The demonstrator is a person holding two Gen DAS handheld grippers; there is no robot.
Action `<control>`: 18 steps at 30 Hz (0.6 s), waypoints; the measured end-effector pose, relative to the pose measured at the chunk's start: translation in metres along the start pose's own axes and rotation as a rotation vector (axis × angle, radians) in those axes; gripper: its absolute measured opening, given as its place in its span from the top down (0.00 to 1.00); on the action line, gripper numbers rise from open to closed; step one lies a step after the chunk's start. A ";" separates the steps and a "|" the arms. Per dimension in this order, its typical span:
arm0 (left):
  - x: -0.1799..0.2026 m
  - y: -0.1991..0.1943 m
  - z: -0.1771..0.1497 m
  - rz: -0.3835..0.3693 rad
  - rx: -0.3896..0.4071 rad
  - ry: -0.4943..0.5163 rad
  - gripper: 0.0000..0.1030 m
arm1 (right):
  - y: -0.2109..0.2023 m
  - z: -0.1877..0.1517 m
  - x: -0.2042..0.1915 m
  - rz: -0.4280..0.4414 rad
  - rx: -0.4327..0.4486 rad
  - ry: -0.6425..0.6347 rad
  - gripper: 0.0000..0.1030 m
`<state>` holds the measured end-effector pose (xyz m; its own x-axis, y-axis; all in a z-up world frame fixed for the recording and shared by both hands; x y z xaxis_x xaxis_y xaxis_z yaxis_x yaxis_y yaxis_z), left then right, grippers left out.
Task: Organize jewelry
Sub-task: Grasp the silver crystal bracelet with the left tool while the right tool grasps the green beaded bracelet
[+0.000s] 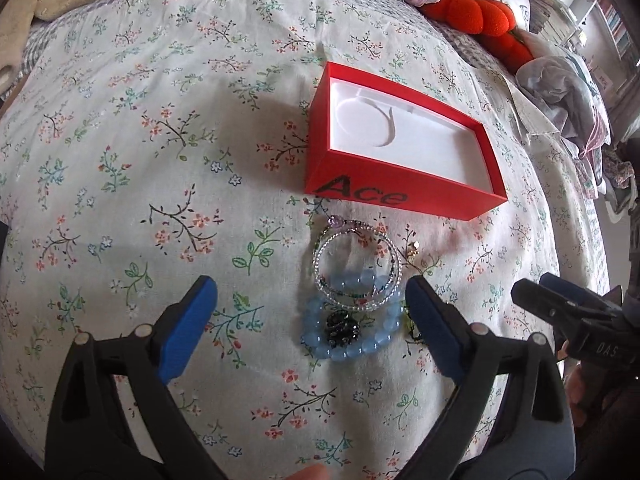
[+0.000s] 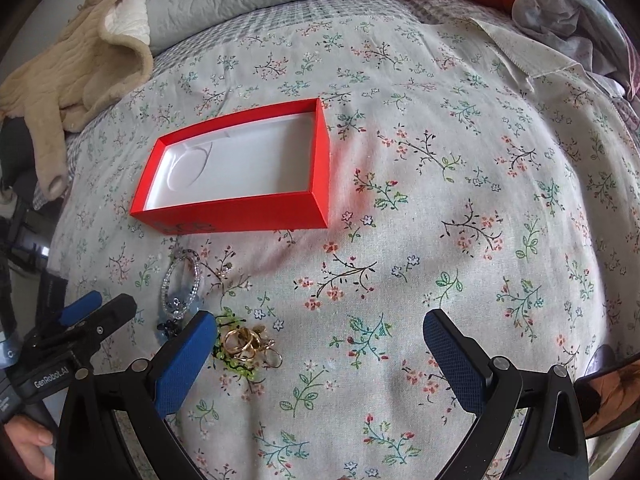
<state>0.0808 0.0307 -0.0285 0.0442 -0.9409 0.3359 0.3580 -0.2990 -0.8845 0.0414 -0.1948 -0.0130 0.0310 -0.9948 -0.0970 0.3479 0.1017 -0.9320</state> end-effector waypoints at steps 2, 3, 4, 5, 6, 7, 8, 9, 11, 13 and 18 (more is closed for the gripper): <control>-0.005 0.009 0.004 -0.025 -0.015 -0.034 0.25 | 0.007 0.001 0.001 0.039 -0.008 -0.006 0.00; -0.007 0.013 0.006 -0.038 -0.026 -0.047 0.32 | 0.008 0.003 0.002 0.054 -0.008 -0.002 0.00; -0.008 0.017 0.007 -0.048 -0.038 -0.056 0.37 | 0.010 0.005 0.002 0.062 -0.006 0.001 0.01; -0.009 0.022 0.008 -0.054 -0.052 -0.062 0.46 | 0.012 0.007 0.003 0.077 0.000 0.006 0.01; -0.010 0.025 0.009 -0.058 -0.063 -0.065 0.54 | 0.014 0.009 0.003 0.096 0.001 0.010 0.03; -0.010 0.029 0.009 -0.062 -0.073 -0.065 0.57 | 0.016 0.011 0.002 0.108 -0.001 0.009 0.05; -0.010 0.031 0.009 -0.064 -0.081 -0.064 0.64 | 0.018 0.012 0.001 0.118 -0.004 0.004 0.06; -0.009 0.034 0.008 -0.064 -0.087 -0.062 0.70 | 0.019 0.013 -0.001 0.123 -0.005 -0.003 0.09; -0.008 0.037 0.008 -0.064 -0.098 -0.060 0.78 | 0.024 0.014 -0.003 0.133 -0.013 -0.010 0.14; -0.008 0.042 0.009 -0.063 -0.111 -0.061 0.84 | 0.028 0.016 -0.003 0.145 -0.020 -0.010 0.16; -0.008 0.045 0.010 -0.051 -0.113 -0.057 0.95 | 0.033 0.015 -0.002 0.139 -0.027 -0.015 0.20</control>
Point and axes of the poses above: each gripper's, at about its wrist camera, not at the fingertips, and y roughly the way its jaws point, x to its right, z to its top, the point moved 3 cm from there along y, roughly the way its jaws point, and after that the axes turned 11 degrees about -y, right-handed, at the moved point
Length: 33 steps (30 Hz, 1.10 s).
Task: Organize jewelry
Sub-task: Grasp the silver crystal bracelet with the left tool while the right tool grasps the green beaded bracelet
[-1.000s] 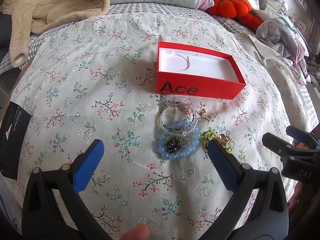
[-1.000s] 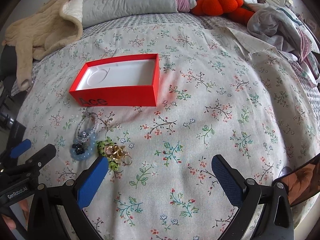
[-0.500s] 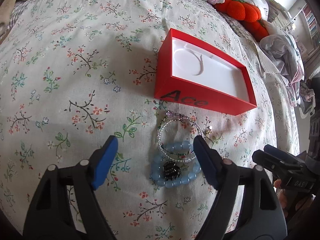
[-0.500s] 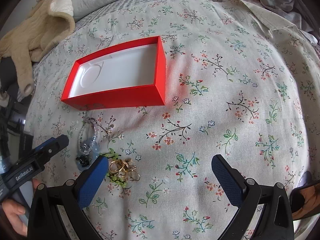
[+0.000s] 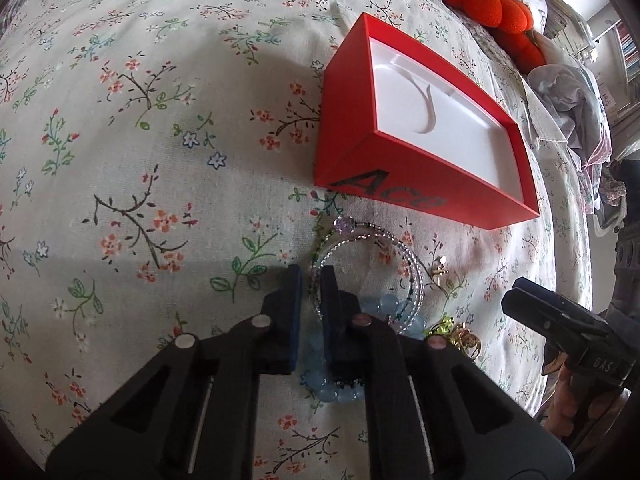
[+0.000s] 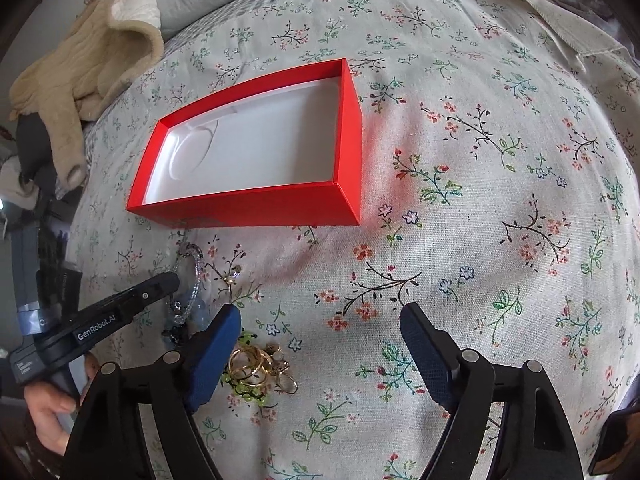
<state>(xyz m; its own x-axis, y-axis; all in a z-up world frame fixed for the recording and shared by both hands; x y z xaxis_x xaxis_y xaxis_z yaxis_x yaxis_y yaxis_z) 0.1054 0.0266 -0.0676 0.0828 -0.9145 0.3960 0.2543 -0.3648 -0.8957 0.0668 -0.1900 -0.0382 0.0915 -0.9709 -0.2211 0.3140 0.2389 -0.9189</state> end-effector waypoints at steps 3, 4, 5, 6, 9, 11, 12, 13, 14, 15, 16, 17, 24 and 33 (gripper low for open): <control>0.001 -0.003 -0.002 0.007 0.011 0.007 0.95 | 0.001 0.000 0.003 -0.006 -0.012 0.007 0.21; 0.002 -0.004 -0.002 0.006 0.012 0.012 0.95 | 0.001 -0.001 0.003 -0.006 -0.011 0.008 0.21; 0.003 -0.006 -0.003 0.003 0.013 0.017 0.95 | 0.001 -0.001 0.003 -0.006 -0.012 0.011 0.21; 0.004 -0.008 -0.004 0.001 0.014 0.023 0.95 | 0.000 -0.002 0.003 -0.005 -0.011 0.013 0.21; 0.006 -0.014 -0.007 -0.011 0.021 0.038 0.95 | -0.002 -0.003 0.003 -0.003 -0.012 0.017 0.21; 0.006 -0.019 -0.008 -0.022 0.025 0.039 0.95 | -0.002 -0.004 0.002 0.000 -0.011 0.019 0.21; 0.006 -0.021 -0.008 -0.025 0.030 0.039 0.95 | -0.002 -0.004 0.002 0.001 -0.011 0.020 0.21; 0.006 -0.024 -0.008 -0.028 0.036 0.042 0.95 | -0.003 -0.005 0.002 0.002 -0.010 0.020 0.21; 0.006 -0.028 -0.009 -0.029 0.045 0.045 0.96 | -0.003 -0.005 0.002 0.004 -0.009 0.019 0.21; 0.004 -0.032 -0.009 -0.031 0.056 0.046 0.96 | -0.004 -0.005 0.000 0.008 -0.005 0.016 0.21; 0.006 -0.035 -0.009 -0.035 0.064 0.047 0.96 | -0.005 -0.004 -0.002 0.014 0.000 0.011 0.21; 0.005 -0.038 -0.009 -0.039 0.071 0.047 0.96 | -0.006 -0.004 -0.005 0.021 0.005 0.006 0.21; -0.007 -0.063 -0.008 -0.036 0.143 0.029 0.96 | -0.003 0.006 -0.038 0.111 0.031 -0.036 0.37; -0.021 -0.087 -0.004 -0.030 0.220 0.018 0.96 | 0.015 0.021 -0.078 0.163 0.035 -0.092 0.66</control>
Point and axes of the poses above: each gripper's, at about its wrist camera, not at the fingertips, and y roughly the way its jaws point, x to its right, z to its top, the point moved 3 cm from there along y, roughly the way its jaws point, and after that the axes turned 11 degrees about -y, right-handed, at the moved point
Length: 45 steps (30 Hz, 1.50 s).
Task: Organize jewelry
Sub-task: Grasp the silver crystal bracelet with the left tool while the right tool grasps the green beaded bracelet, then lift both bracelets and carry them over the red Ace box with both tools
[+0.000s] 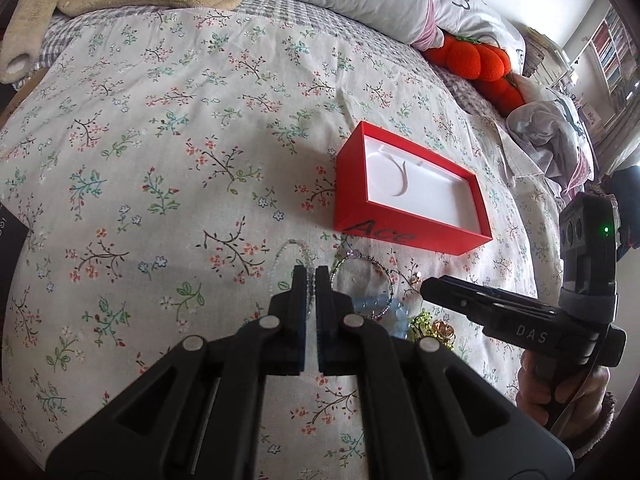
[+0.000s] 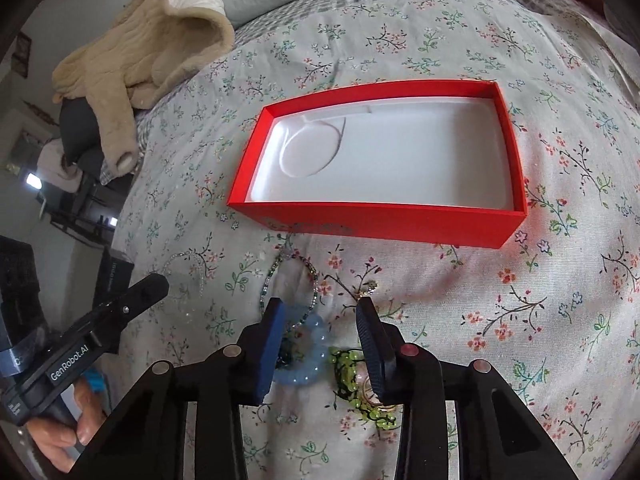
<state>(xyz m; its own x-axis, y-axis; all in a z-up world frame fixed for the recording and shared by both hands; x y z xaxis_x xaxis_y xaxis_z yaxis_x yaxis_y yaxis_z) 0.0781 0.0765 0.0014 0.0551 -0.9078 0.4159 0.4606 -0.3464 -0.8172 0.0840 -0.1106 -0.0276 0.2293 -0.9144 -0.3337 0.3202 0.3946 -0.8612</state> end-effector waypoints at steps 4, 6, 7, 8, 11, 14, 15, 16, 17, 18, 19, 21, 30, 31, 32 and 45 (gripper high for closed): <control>-0.002 0.000 -0.001 0.008 0.000 0.003 0.96 | 0.016 0.003 -0.010 0.008 -0.013 -0.019 0.70; -0.003 0.002 -0.002 0.009 -0.005 0.004 0.96 | 0.024 0.004 -0.012 0.004 -0.019 -0.022 0.72; -0.003 0.002 -0.003 0.010 -0.008 0.006 0.96 | 0.026 0.004 -0.011 -0.004 -0.018 -0.020 0.73; -0.003 0.003 -0.003 0.012 -0.011 0.011 0.96 | 0.028 0.004 -0.010 -0.018 -0.018 -0.022 0.73; -0.002 0.005 -0.006 0.025 -0.015 0.026 0.96 | 0.034 0.005 -0.007 -0.038 -0.026 -0.017 0.73; -0.001 0.007 -0.007 0.032 -0.018 0.037 0.96 | 0.039 0.004 -0.006 -0.046 -0.028 -0.026 0.77; 0.000 0.008 -0.008 0.036 -0.018 0.039 0.96 | 0.039 0.004 -0.006 -0.045 -0.025 -0.034 0.83; 0.000 0.008 -0.008 0.041 -0.018 0.041 0.96 | 0.040 0.004 -0.007 -0.040 -0.024 -0.038 0.88; 0.001 0.009 -0.009 0.045 -0.018 0.043 0.96 | 0.041 0.004 -0.006 -0.037 -0.026 -0.041 0.89; 0.001 0.009 -0.009 0.050 -0.018 0.044 0.96 | 0.041 0.004 -0.007 -0.036 -0.024 -0.044 0.92; 0.001 0.009 -0.009 0.052 -0.018 0.045 0.96 | 0.040 0.004 -0.007 -0.038 -0.022 -0.046 0.93; 0.003 0.008 -0.010 0.054 -0.016 0.048 0.96 | 0.039 0.004 -0.008 -0.041 -0.018 -0.047 0.94; 0.009 -0.001 -0.014 0.064 0.004 0.061 0.96 | 0.015 0.002 -0.015 -0.046 0.018 -0.066 0.96; 0.010 -0.002 -0.014 0.065 0.007 0.062 0.96 | 0.011 0.003 -0.016 -0.046 0.026 -0.070 0.96; 0.011 -0.002 -0.015 0.065 0.009 0.064 0.96 | 0.007 0.003 -0.017 -0.046 0.035 -0.075 0.96; 0.016 0.002 -0.017 0.079 0.010 0.055 0.96 | 0.006 0.002 -0.010 -0.021 0.010 -0.059 0.86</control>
Point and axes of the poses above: each gripper's, at about its wrist camera, not at the fingertips, and y roughly the way its jaws point, x to its right, z to its top, the point moved 3 cm from there along y, roughly the way its jaws point, and after that the axes turned 11 degrees about -y, right-handed, at the moved point
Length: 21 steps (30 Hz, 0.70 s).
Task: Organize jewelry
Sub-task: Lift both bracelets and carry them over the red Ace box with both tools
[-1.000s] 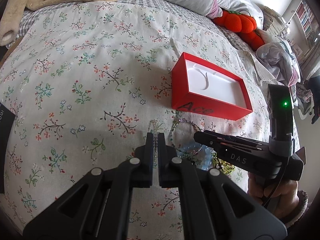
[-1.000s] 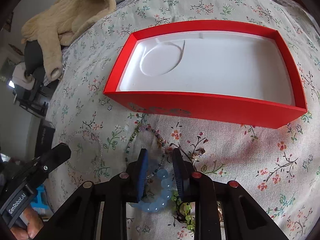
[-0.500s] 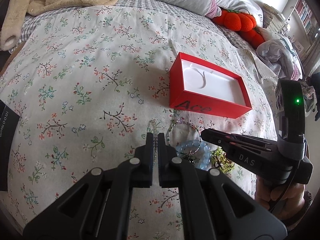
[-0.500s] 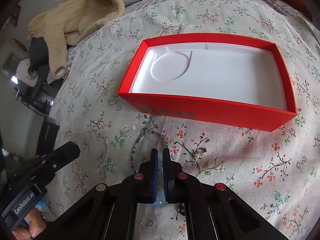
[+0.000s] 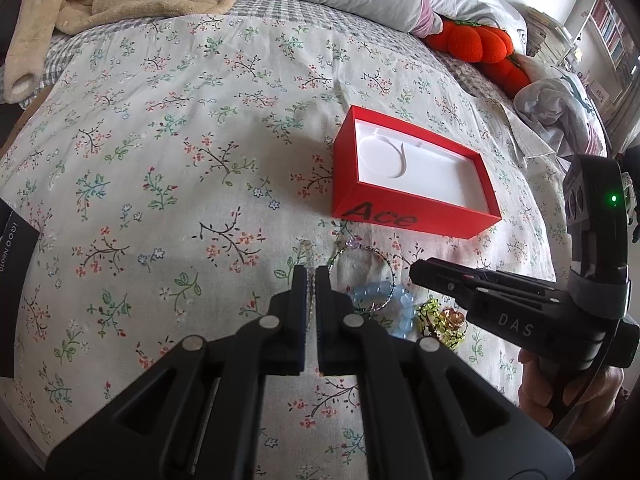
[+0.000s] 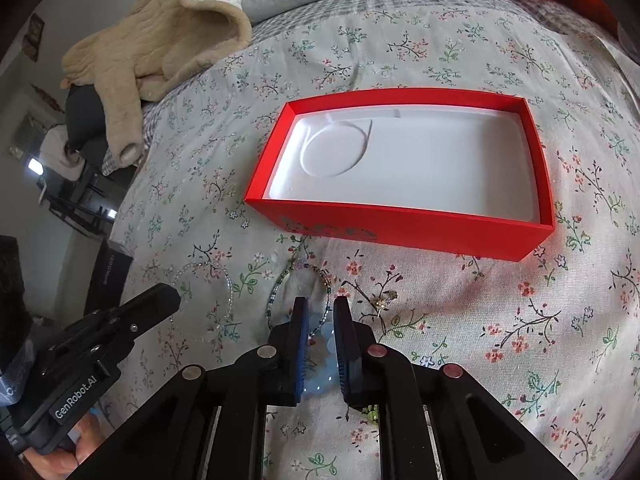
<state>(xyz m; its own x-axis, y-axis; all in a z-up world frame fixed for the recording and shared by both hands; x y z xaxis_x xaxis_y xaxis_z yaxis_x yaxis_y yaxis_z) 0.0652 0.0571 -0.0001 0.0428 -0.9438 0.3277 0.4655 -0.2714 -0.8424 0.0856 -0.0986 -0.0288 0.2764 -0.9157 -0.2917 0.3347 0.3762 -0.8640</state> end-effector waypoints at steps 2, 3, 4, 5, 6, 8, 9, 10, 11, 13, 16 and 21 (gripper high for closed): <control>-0.003 0.003 0.000 0.007 -0.006 -0.004 0.96 | 0.009 0.000 -0.003 -0.002 -0.022 -0.006 0.86; -0.004 0.004 0.000 0.010 -0.007 -0.005 0.96 | 0.013 0.000 -0.003 -0.002 -0.027 -0.005 0.86; -0.005 0.004 0.000 0.012 -0.009 -0.005 0.96 | 0.017 0.000 -0.003 -0.004 -0.033 -0.003 0.86; -0.006 0.005 0.001 0.013 -0.009 -0.005 0.96 | 0.021 0.000 -0.003 -0.008 -0.039 -0.002 0.86; -0.007 0.005 0.001 0.013 -0.010 -0.004 0.96 | 0.023 0.001 -0.003 -0.011 -0.043 0.000 0.86; -0.008 0.005 0.001 0.013 -0.010 -0.005 0.96 | 0.028 0.001 -0.002 -0.019 -0.050 0.004 0.85; -0.009 0.005 0.002 0.012 -0.011 -0.005 0.96 | 0.029 0.001 0.000 -0.024 -0.053 0.006 0.83; -0.010 0.005 0.002 0.011 -0.012 -0.006 0.96 | 0.031 0.000 0.000 -0.024 -0.056 0.007 0.82; -0.011 0.005 0.003 0.010 -0.012 -0.007 0.96 | 0.033 0.000 0.001 -0.024 -0.058 0.007 0.82; -0.012 0.005 0.003 0.008 -0.014 -0.007 0.95 | 0.034 0.000 0.001 -0.028 -0.056 0.008 0.81; -0.012 0.004 0.003 0.009 -0.015 -0.005 0.96 | 0.036 0.001 -0.001 -0.036 -0.051 0.002 0.80; -0.012 0.005 0.001 0.016 -0.018 0.002 0.96 | 0.039 0.000 0.000 -0.065 -0.009 -0.025 0.96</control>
<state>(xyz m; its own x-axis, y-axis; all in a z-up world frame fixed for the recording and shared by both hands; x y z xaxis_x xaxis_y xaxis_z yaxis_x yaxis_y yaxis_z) 0.0684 0.0670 -0.0080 0.0487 -0.9483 0.3135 0.4492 -0.2596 -0.8549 0.0988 -0.0836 -0.0618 0.2766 -0.9344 -0.2246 0.3443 0.3146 -0.8846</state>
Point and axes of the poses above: each gripper's, at about its wrist camera, not at the fingertips, and y roughly the way its jaws point, x to its right, z to its top, the point moved 3 cm from there along y, roughly the way its jaws point, and after that the axes turned 11 degrees about -y, right-handed, at the moved point
